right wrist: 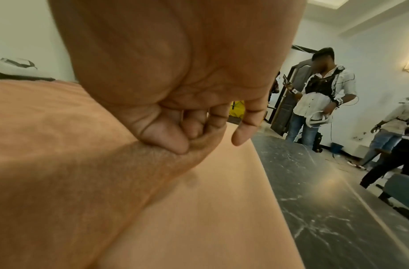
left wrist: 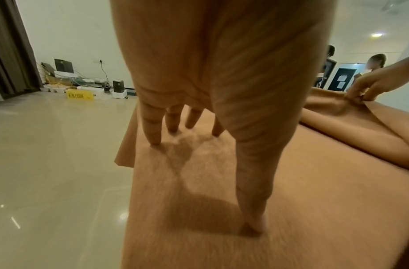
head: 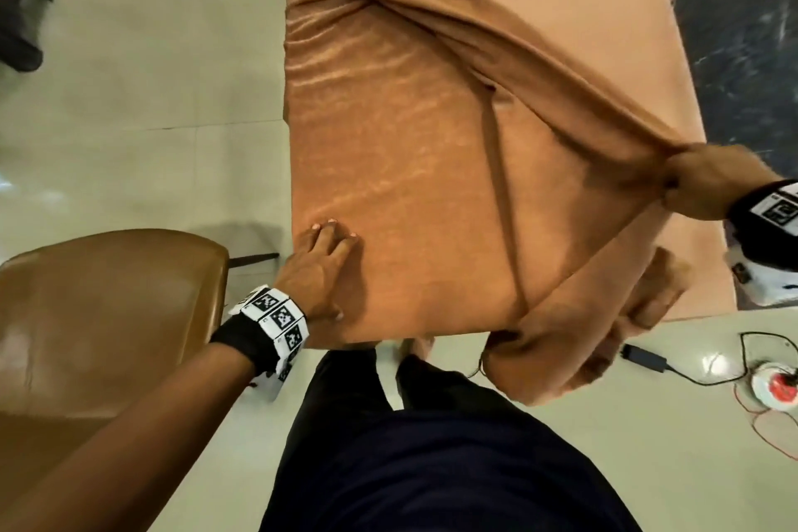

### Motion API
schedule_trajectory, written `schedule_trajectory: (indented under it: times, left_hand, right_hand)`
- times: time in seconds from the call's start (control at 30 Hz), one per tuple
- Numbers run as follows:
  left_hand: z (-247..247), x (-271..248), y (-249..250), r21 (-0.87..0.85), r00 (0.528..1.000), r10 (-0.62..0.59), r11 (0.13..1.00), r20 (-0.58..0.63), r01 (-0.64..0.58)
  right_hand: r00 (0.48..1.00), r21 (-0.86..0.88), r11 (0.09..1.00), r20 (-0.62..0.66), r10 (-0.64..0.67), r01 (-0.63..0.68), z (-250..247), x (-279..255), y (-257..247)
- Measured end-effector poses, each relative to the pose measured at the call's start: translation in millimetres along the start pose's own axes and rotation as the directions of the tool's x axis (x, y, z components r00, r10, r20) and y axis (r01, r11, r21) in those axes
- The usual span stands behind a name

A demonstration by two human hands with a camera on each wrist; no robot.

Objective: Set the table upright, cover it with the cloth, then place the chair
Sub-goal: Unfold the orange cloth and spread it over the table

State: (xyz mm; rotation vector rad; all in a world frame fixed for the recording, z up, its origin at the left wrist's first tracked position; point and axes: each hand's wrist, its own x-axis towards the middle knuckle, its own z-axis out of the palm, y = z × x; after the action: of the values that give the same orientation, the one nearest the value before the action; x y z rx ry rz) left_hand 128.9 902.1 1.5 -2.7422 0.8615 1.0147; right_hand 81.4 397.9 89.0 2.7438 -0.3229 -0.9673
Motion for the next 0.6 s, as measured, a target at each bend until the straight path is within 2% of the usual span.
schedule_trajectory:
  times: [0.07, 0.13, 0.23, 0.3, 0.47, 0.6]
  left_hand:
    - [-13, 5, 2, 0.023, 1.000, -0.012, 1.000, -0.004, 0.012]
    - [-28, 16, 1, -0.007, 0.999, -0.034, 0.999, -0.004, 0.034]
    - [-46, 37, -5, -0.094, 0.999, -0.024, 0.995, -0.040, 0.020]
    - [-59, 56, -10, -0.098, 0.994, -0.001, 0.995, -0.105, -0.010]
    - [-107, 134, -28, -0.064, 0.971, 0.039, 0.996, -0.237, -0.056]
    - [-164, 212, -43, -0.098, 0.961, 0.006, 0.995, -0.277, -0.035]
  right_hand:
    - [0.998, 0.068, 0.997, -0.050, -0.028, 0.031, 1, 0, -5]
    - [0.982, 0.213, 0.965, -0.141, -0.126, 0.154, 0, -6, -28]
    - [0.907, 0.321, 0.875, -0.337, -0.251, 0.361, -10, 3, -69]
    - [0.866, 0.309, 0.853, -0.416, -0.277, 0.421, -28, 19, -90]
    - [0.854, 0.314, 0.860, -0.468, -0.229, 0.402, -81, 88, -121]
    - [0.899, 0.341, 0.875, -0.390, -0.201, 0.344, -141, 165, -143]
